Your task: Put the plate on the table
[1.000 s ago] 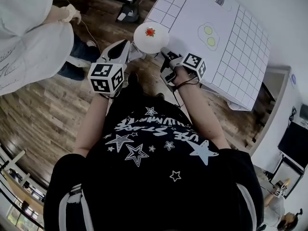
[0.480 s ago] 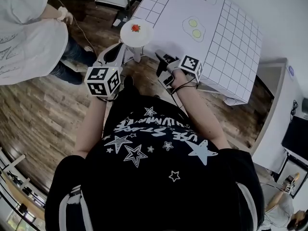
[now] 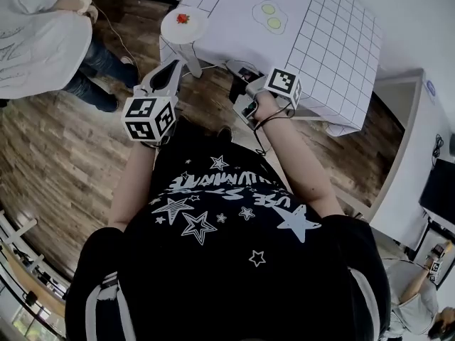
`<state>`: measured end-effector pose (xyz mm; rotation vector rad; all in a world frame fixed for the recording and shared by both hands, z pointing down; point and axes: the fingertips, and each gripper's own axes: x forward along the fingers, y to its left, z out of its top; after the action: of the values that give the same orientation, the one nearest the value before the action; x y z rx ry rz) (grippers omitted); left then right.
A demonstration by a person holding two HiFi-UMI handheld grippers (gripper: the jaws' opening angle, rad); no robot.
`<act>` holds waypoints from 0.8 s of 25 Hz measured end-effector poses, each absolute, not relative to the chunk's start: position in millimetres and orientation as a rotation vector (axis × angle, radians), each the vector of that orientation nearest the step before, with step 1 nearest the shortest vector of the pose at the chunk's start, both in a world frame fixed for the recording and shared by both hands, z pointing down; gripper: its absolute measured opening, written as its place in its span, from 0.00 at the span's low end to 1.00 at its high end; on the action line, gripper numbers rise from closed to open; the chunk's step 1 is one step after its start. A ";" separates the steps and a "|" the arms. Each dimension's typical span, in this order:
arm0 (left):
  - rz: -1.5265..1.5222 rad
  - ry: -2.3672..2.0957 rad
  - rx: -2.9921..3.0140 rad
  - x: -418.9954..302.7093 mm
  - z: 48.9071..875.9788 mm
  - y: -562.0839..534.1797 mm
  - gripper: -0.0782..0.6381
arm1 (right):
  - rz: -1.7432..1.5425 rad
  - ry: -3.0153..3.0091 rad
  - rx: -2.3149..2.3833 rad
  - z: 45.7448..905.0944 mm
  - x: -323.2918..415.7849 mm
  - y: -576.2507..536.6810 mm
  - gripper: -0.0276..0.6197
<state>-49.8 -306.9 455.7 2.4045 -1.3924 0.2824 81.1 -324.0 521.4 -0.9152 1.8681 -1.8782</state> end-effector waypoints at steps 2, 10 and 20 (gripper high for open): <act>0.288 -1.384 2.411 -44.9 457.6 -299.3 0.12 | -1.880 1.859 -0.911 522.2 84.8 -312.2 0.09; 0.280 -1.322 2.473 -36.6 447.7 -273.5 0.12 | -1.780 1.882 -0.946 509.3 96.7 -277.7 0.09; 0.248 -1.313 2.501 -55.9 400.6 -222.3 0.12 | -1.643 1.893 -0.931 458.4 86.8 -236.0 0.09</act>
<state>-55.9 -222.3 400.6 2.5010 -1.3126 0.2484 86.8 -236.0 458.4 -0.9310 1.8931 -1.6431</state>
